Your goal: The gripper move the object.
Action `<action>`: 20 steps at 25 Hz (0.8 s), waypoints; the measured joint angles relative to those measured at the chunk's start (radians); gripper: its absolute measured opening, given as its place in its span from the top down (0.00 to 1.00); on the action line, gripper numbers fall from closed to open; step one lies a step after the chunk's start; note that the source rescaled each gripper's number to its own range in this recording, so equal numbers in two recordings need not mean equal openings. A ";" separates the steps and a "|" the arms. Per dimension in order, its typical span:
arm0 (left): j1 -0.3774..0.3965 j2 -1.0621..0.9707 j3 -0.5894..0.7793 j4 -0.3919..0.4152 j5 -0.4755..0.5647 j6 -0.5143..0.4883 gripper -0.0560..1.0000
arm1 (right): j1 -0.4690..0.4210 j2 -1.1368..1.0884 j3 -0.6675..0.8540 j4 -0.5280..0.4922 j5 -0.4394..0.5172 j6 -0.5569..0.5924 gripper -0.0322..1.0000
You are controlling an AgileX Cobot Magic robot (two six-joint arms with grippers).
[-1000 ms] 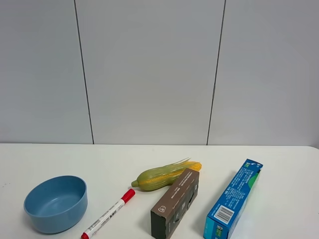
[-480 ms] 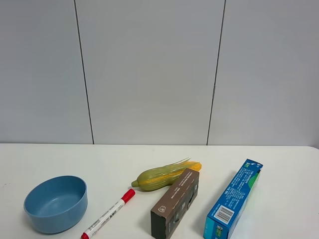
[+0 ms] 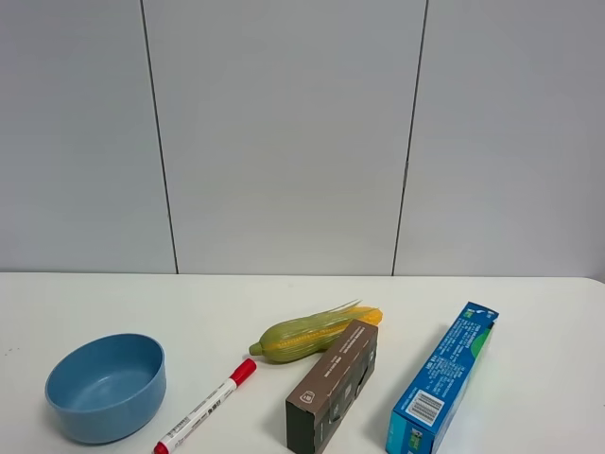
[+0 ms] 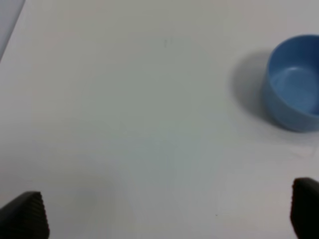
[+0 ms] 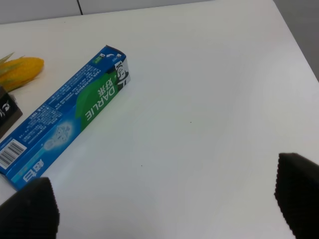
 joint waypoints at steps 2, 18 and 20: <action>0.000 -0.006 0.000 0.000 0.001 0.002 0.00 | 0.000 0.000 0.000 0.000 0.000 0.000 0.00; 0.000 -0.114 0.032 0.000 -0.028 0.004 0.00 | 0.000 0.000 0.000 0.000 0.000 0.000 0.00; 0.000 -0.138 0.032 0.000 -0.028 0.004 0.00 | 0.000 0.000 0.000 0.000 0.000 0.000 0.00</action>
